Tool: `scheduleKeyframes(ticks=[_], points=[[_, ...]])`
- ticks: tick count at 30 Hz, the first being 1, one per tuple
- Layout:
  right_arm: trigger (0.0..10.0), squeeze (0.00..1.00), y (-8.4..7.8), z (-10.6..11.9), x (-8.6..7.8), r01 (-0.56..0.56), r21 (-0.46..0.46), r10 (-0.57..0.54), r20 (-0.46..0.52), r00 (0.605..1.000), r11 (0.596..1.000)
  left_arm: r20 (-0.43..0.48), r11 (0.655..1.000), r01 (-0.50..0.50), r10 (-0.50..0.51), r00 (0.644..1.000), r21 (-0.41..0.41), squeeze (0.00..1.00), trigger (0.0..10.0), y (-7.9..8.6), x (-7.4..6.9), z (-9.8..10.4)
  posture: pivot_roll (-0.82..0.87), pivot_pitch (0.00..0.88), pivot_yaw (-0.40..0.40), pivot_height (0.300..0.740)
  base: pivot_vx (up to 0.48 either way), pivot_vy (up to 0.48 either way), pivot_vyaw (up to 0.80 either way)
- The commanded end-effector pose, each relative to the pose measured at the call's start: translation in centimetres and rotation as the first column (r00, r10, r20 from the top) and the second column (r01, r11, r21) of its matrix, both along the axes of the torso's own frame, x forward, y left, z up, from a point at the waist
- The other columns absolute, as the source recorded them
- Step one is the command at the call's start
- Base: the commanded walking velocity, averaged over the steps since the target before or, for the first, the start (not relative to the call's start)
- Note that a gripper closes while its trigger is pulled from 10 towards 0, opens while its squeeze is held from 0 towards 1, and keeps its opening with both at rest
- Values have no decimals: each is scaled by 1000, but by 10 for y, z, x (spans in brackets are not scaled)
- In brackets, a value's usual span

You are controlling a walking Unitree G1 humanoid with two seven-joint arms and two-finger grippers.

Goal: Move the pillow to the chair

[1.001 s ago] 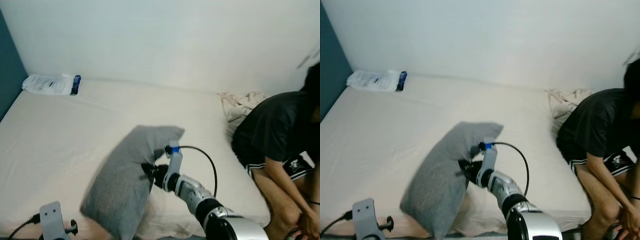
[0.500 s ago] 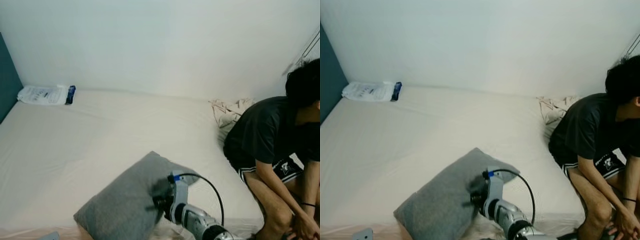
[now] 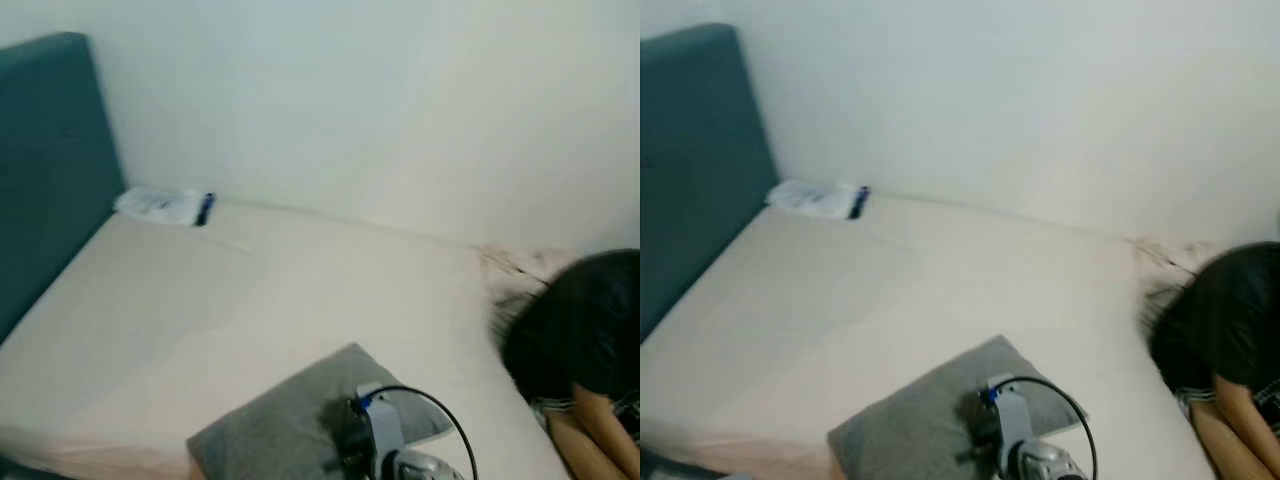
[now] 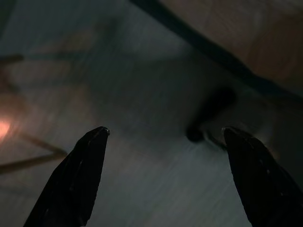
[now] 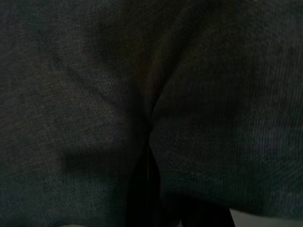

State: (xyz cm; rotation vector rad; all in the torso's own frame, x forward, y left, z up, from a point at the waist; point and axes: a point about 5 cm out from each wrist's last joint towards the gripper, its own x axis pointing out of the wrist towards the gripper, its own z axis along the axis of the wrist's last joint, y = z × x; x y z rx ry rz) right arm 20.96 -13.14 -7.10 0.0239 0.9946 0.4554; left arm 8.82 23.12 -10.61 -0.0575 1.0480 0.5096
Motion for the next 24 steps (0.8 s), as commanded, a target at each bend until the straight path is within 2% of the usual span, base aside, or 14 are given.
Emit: scheduleKeyframes(ticks=[1, 10, 14, 24], points=[[10000, 0, 5, 1, 1, -47, -14, 47, 9, 999, 999, -1, 1000, 28, -28, 1000, -15, 0, 10000, -5, 4, 0, 154, 0, -156, 740, 0, 0, 800], [10000, 0, 8, 2, 4, -94, -39, 95, 25, 995, 995, 0, 999, 42, -42, 999, -29, 0, 10000, -10, 7, -1, 173, 0, -165, 740, 0, 0, 800], [10000, 0, 12, 6, 10, -79, -26, 81, 48, 996, 996, -15, 997, 67, -67, 998, -40, 0, 10000, -14, 4, -3, 169, 0, -159, 740, 0, 0, 800], [10000, 0, 19, 6, 9, -108, -3, 108, 55, 993, 994, -34, 996, 77, -79, 996, -47, 0, 10000, -14, 0, -4, 170, 0, -157, 740, 0, 0, 800]])
